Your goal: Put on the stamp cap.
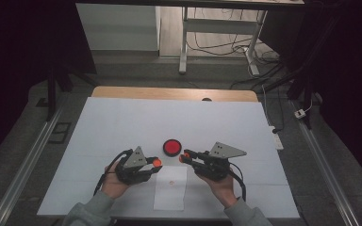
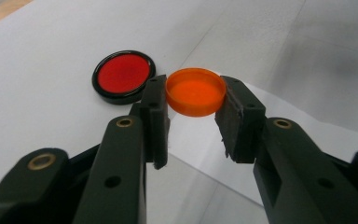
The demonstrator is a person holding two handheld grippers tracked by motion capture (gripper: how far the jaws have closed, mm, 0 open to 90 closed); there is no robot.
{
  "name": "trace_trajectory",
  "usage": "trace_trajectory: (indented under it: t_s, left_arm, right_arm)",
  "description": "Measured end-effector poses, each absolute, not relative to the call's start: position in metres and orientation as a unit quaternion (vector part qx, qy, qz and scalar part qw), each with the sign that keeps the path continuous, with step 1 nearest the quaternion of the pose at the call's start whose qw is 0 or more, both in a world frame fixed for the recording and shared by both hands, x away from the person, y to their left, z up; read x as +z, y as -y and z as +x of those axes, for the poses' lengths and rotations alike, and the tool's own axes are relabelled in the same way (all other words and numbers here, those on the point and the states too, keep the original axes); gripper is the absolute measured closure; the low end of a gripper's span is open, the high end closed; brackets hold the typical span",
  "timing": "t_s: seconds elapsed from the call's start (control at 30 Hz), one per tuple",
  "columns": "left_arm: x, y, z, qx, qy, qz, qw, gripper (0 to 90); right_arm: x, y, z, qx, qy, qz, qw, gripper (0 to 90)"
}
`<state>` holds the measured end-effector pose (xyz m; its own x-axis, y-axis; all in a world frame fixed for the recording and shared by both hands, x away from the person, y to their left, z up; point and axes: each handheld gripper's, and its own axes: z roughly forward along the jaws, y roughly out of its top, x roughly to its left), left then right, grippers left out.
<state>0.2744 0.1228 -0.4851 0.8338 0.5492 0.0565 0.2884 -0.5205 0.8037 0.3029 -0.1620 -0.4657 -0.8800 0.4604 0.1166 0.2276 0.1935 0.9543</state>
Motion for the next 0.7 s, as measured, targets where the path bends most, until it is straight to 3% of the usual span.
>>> trace_trajectory:
  t_s: [0.7]
  left_arm:
    - [-0.485, -0.088, 0.284, 0.146, -0.219, 0.868, 0.422, 64.7]
  right_arm:
    - [-0.465, 0.16, 0.302, 0.595, -0.767, 0.222, 0.093, 72.1]
